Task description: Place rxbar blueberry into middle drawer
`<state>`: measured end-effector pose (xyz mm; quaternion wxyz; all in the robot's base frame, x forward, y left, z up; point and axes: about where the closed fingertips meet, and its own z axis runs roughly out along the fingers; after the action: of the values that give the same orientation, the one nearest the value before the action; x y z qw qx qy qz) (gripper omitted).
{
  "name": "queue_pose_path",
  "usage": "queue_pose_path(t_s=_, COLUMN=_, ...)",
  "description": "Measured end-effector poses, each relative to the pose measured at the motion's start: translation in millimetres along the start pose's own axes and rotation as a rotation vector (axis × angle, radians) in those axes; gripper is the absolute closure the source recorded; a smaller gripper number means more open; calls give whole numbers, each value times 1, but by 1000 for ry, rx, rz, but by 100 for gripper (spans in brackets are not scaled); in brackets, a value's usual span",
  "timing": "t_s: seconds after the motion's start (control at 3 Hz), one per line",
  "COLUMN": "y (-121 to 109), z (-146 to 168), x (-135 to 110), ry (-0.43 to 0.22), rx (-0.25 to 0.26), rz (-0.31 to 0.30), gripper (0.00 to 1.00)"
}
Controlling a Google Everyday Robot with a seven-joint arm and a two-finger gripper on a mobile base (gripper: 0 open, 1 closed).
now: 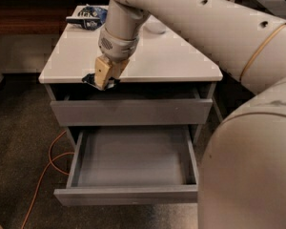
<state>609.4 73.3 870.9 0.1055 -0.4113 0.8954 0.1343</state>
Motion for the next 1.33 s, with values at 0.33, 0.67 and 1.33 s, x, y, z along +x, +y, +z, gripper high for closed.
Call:
queue_pose_path(t_s=0.33, y=1, z=0, x=1, ry=3, rx=-1, rz=-7, gripper=100)
queue_pose_path(t_s=0.67, y=2, z=4, x=1, ry=7, rx=4, rz=-25, gripper=100)
queue_pose_path(t_s=1.33, y=32, z=17, x=35, ry=19, rx=33, rz=-201, gripper=100)
